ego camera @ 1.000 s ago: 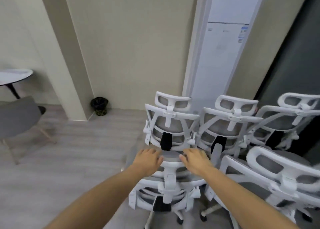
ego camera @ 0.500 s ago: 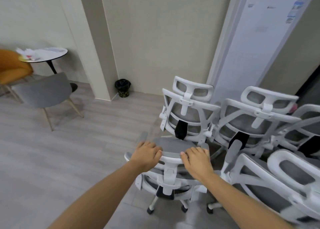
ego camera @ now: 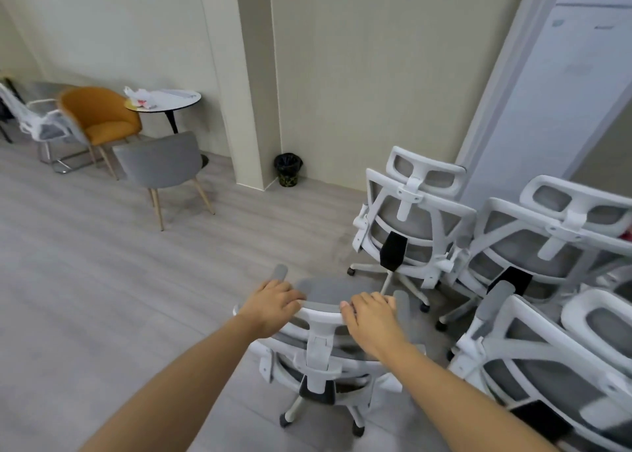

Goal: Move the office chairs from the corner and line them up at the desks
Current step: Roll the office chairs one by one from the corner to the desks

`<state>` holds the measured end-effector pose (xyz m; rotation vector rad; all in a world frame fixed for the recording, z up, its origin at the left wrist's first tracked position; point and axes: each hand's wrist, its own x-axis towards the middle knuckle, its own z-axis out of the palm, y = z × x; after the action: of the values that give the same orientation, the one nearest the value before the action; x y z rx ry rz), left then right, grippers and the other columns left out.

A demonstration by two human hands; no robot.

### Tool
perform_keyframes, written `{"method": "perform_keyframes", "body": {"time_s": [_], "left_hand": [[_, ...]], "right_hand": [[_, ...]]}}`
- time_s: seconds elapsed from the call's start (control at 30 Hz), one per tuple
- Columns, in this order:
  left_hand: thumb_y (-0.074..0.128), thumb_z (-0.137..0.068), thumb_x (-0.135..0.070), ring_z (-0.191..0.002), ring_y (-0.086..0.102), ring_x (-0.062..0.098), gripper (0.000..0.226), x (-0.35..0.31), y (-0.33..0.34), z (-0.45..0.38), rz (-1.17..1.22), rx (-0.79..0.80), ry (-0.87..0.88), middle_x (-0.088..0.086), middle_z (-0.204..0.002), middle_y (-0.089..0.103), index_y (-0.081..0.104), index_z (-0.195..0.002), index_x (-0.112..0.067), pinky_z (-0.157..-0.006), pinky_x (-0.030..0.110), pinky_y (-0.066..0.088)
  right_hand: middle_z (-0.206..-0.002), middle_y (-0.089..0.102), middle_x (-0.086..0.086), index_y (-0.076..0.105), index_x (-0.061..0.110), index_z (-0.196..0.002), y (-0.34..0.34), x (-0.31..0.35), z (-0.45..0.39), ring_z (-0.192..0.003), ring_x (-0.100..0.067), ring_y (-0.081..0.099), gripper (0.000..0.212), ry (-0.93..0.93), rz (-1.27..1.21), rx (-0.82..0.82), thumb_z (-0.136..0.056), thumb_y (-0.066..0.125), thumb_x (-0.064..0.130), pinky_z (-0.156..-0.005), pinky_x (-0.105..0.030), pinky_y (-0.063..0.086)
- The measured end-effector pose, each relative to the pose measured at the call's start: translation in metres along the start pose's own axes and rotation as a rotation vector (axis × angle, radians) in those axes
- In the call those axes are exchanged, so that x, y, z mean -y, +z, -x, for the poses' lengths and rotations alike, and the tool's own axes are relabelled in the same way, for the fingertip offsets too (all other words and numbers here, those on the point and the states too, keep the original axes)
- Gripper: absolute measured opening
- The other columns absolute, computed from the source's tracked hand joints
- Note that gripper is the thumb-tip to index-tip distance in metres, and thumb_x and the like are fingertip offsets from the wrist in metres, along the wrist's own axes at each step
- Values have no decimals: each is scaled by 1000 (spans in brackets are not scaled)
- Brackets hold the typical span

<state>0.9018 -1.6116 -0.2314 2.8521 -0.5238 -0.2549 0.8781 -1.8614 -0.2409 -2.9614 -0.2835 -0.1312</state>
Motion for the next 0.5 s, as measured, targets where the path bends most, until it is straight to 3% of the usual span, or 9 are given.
{"method": "perform_keyframes", "body": {"time_s": [0.17, 0.27, 0.37, 0.5], "left_hand": [[3, -82, -56, -114, 46, 17, 76, 18, 9, 66, 33, -81, -132, -6, -120, 57, 58, -130, -34, -106, 33, 29], [6, -92, -54, -106, 49, 21, 66, 17, 21, 102, 44, -207, -202, -4, -108, 60, 62, -116, -30, -103, 37, 34], [13, -97, -50, -97, 48, 16, 55, 11, 33, 137, 31, -317, -276, -10, -93, 53, 63, -104, -29, -98, 34, 35], [22, -99, -43, -89, 48, 12, 43, 12, 47, 184, 0, -432, -400, -14, -86, 49, 63, -97, -30, -92, 30, 36]], "right_hand": [[-98, 66, 6, 64, 24, -94, 6, 46, 13, -92, -19, 53, 69, -102, -11, 23, -89, 3, 55, -90, -39, 34], [-95, 66, 5, 64, 22, -90, 9, 62, 17, -90, -20, 54, 67, -172, -2, 29, -89, 4, 52, -89, -39, 34], [-91, 65, 6, 64, 22, -89, 16, 75, 23, -88, -19, 53, 64, -269, -16, 24, -90, 7, 51, -88, -38, 35], [-87, 64, 6, 64, 22, -85, 24, 105, 33, -85, -20, 54, 59, -416, -36, 12, -93, 13, 49, -85, -38, 38]]}}
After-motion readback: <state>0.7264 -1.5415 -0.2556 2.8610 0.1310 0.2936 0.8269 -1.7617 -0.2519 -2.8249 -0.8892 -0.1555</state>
